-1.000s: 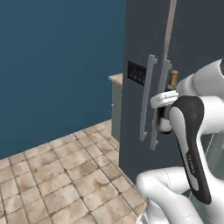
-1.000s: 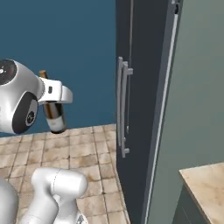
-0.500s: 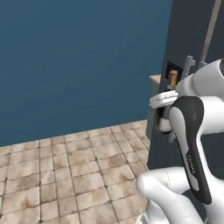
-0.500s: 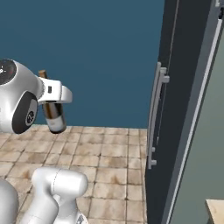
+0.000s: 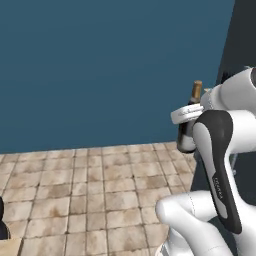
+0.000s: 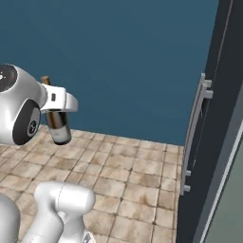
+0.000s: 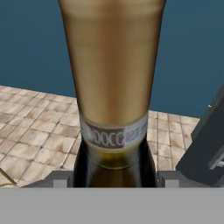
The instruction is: Move the drinks to the dining counter.
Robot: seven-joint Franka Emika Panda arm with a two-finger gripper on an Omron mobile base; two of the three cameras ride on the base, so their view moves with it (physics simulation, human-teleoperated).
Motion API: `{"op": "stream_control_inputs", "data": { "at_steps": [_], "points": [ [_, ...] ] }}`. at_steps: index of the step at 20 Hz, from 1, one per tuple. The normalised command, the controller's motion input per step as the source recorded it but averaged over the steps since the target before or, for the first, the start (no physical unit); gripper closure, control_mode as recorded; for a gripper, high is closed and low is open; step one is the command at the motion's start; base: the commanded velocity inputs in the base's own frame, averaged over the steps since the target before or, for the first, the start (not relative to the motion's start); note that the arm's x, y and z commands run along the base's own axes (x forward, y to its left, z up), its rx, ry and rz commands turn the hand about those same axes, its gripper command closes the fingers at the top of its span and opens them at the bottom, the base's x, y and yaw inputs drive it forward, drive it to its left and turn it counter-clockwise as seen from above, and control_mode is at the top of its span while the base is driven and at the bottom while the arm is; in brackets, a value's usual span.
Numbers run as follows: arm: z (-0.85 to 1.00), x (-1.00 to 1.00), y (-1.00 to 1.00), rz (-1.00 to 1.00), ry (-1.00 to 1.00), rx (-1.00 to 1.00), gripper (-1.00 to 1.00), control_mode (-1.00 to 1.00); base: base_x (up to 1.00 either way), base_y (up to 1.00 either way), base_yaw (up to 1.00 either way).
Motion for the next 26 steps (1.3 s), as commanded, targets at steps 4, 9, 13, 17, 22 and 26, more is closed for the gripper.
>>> {"op": "stream_control_inputs", "data": {
  "at_steps": [4,9,13,17,22,26],
  "points": [
    [0.0,0.0,0.0,0.0,0.0,0.0,1.0,1.0,-0.18,0.2,0.32],
    [0.0,0.0,0.0,0.0,0.0,0.0,1.0,1.0,-0.21,0.3,0.31],
    [0.0,0.0,0.0,0.0,0.0,0.0,1.0,1.0,-0.21,0.29,0.34],
    [0.0,0.0,0.0,0.0,0.0,0.0,1.0,1.0,-0.22,0.28,0.34],
    [0.0,0.0,0.0,0.0,0.0,0.0,1.0,1.0,-0.22,0.26,0.34],
    [0.0,0.0,0.0,0.0,0.0,0.0,1.0,1.0,-0.18,0.26,0.33]
  ]
}}
